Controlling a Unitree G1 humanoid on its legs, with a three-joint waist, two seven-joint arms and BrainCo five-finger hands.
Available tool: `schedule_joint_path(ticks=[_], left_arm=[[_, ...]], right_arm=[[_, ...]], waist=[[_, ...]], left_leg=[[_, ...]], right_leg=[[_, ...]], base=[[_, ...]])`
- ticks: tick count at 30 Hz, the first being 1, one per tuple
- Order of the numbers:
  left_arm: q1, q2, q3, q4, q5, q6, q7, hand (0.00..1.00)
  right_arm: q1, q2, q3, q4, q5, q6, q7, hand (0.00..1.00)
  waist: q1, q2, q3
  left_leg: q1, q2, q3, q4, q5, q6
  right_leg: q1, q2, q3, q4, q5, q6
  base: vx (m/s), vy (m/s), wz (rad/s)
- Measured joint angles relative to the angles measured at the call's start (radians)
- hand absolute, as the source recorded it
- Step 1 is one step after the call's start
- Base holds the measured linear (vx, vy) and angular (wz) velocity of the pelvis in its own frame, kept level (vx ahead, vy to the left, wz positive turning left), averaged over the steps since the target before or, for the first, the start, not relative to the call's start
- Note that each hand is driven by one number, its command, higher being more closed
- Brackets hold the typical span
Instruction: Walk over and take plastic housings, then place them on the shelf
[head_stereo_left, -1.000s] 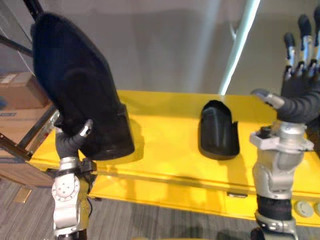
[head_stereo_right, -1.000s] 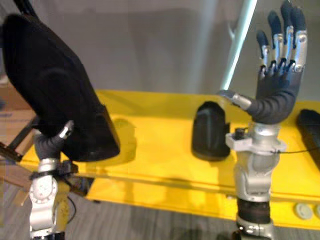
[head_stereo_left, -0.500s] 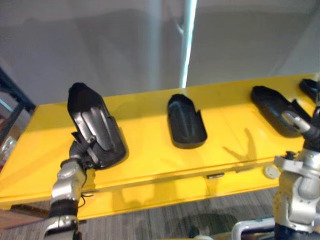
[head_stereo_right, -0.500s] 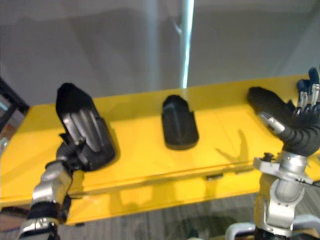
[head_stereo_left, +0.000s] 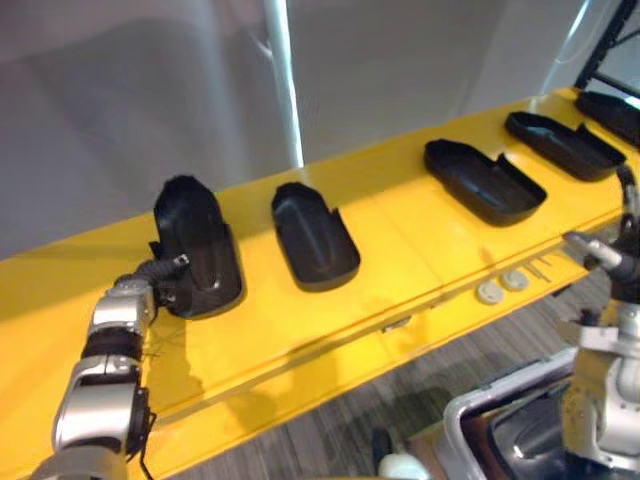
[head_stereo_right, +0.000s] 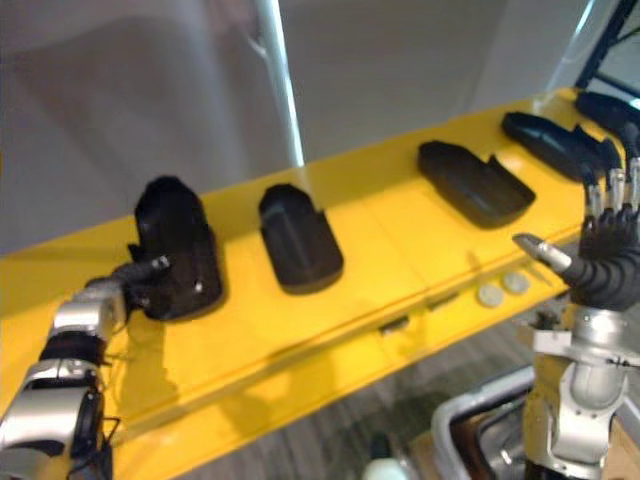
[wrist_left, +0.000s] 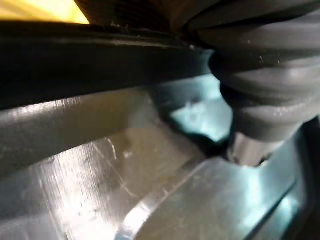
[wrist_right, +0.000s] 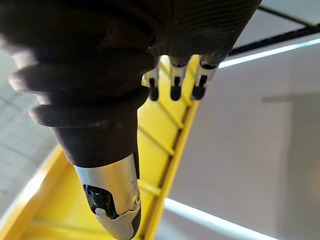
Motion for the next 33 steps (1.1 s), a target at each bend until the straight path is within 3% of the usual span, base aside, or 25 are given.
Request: schedule_joint_path(ticks=[5, 11, 16, 17, 23, 29, 31, 33], left_arm=[[-0.015, 0.001, 0.000, 0.034, 0.087, 0.037, -0.052, 1.00], [-0.019, 0.004, -0.001, 0.066, 0.194, 0.042, -0.105, 1.00], [-0.023, 0.017, -0.006, 0.066, 0.194, 0.045, -0.146, 1.00], [-0.023, 0.021, -0.011, 0.066, 0.194, 0.046, -0.153, 0.00], [-0.024, 0.032, -0.033, 0.064, 0.180, 0.048, -0.171, 0.00], [-0.022, 0.032, -0.034, 0.066, 0.075, 0.056, -0.093, 0.00], [-0.021, 0.032, -0.034, 0.066, 0.052, 0.056, -0.069, 0.00], [-0.021, 0.032, -0.034, 0.065, 0.017, 0.056, -0.050, 0.00]], right_arm=[[0.009, 0.000, 0.003, -0.020, 0.000, 0.020, -0.002, 0.00], [0.041, 0.000, 0.019, -0.015, -0.011, 0.210, 0.001, 0.00], [0.072, 0.000, 0.049, 0.031, -0.054, 0.267, -0.006, 0.00], [0.073, 0.000, 0.049, 0.034, -0.054, 0.271, -0.006, 0.00], [0.079, 0.000, 0.050, 0.035, -0.048, 0.273, -0.006, 0.00], [0.102, 0.000, 0.068, 0.035, -0.048, 0.273, -0.003, 0.00], [0.101, 0.000, 0.068, 0.035, -0.048, 0.262, -0.003, 0.00], [0.093, -0.003, 0.068, 0.035, -0.048, 0.214, -0.003, 0.00]], waist=[[-0.001, 0.000, 0.001], [-0.005, -0.003, 0.009], [-0.006, -0.004, 0.023], [-0.006, -0.004, 0.024], [-0.006, -0.004, 0.024], [-0.006, -0.008, 0.026], [-0.005, -0.009, 0.025], [0.000, -0.010, 0.025]], left_leg=[[0.003, -0.002, 0.001, 0.001, 0.000, 0.000], [0.011, -0.001, 0.001, 0.008, 0.000, 0.000], [0.010, -0.001, 0.000, 0.009, 0.000, 0.000], [0.010, -0.001, 0.000, 0.009, 0.000, 0.000], [0.011, -0.003, -0.002, 0.008, 0.000, 0.000], [0.011, -0.003, -0.002, 0.006, 0.000, 0.000], [0.011, -0.003, -0.003, 0.006, 0.000, 0.000], [0.011, -0.003, -0.003, 0.005, 0.000, 0.000]], right_leg=[[0.002, -0.002, 0.003, -0.001, 0.007, 0.001], [0.015, -0.003, 0.003, -0.006, 0.009, 0.000], [0.017, -0.004, 0.002, -0.001, 0.012, -0.001], [0.017, -0.004, 0.002, -0.001, 0.012, -0.001], [0.018, -0.006, 0.000, -0.001, 0.013, 0.001], [0.020, -0.007, -0.001, -0.002, 0.014, 0.001], [0.021, -0.007, -0.001, -0.002, 0.014, 0.002], [0.021, -0.007, -0.003, -0.002, 0.014, 0.002]], base=[[-0.06, -0.006, -0.02], [-0.05, -0.010, 0.00], [-0.02, -0.007, 0.00], [0.00, 0.000, 0.00], [0.00, 0.000, 0.00], [-0.03, -0.007, 0.00], [0.00, 0.000, 0.00], [0.00, 0.000, 0.00]])
